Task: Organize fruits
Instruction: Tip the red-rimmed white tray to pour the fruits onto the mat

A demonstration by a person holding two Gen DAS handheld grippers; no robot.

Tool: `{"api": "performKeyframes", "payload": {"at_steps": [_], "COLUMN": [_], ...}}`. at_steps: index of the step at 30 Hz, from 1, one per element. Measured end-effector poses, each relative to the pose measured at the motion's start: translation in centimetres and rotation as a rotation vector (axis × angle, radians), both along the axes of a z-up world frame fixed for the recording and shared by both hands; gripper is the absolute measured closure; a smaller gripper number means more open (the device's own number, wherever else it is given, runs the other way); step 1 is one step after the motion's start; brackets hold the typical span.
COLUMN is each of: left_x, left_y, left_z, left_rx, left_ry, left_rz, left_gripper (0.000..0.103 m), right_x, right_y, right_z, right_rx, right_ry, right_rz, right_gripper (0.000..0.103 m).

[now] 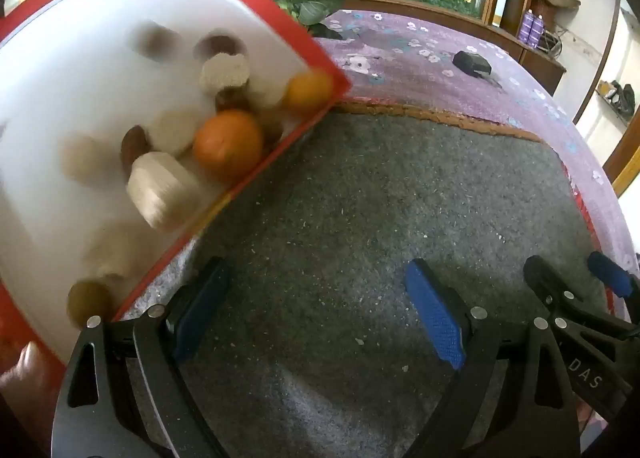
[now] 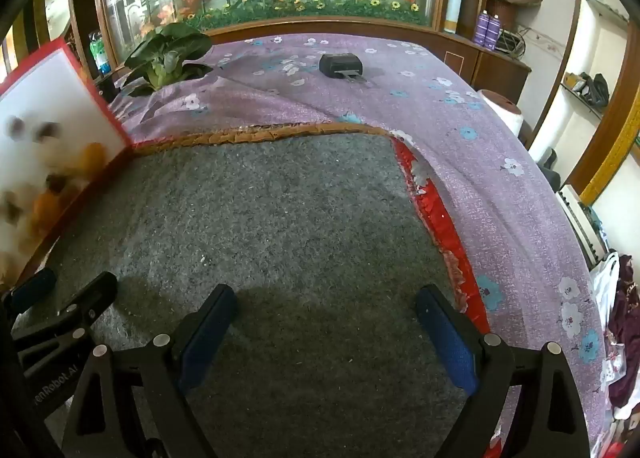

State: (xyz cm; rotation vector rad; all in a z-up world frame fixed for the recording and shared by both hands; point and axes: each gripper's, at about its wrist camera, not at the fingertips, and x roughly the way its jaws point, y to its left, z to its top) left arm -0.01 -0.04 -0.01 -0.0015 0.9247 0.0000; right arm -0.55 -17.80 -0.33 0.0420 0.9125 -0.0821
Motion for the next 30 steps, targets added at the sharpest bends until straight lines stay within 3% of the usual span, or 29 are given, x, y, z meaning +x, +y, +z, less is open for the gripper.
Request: {"api": "performKeyframes", "payload": {"at_steps": [30], "left_x": [0.3], "left_y": [-0.1], "left_z": [0.0], "left_rx": [-0.003], "left_ry": [0.0], "left_rz": [-0.001], "left_gripper": [0.012], "right_x": [0.0], "right_y": [0.0], "right_z": [0.0], "right_rx": [-0.001], "right_ry": [0.0], "right_rz": [0.0], "right_gripper": [0.011]}}
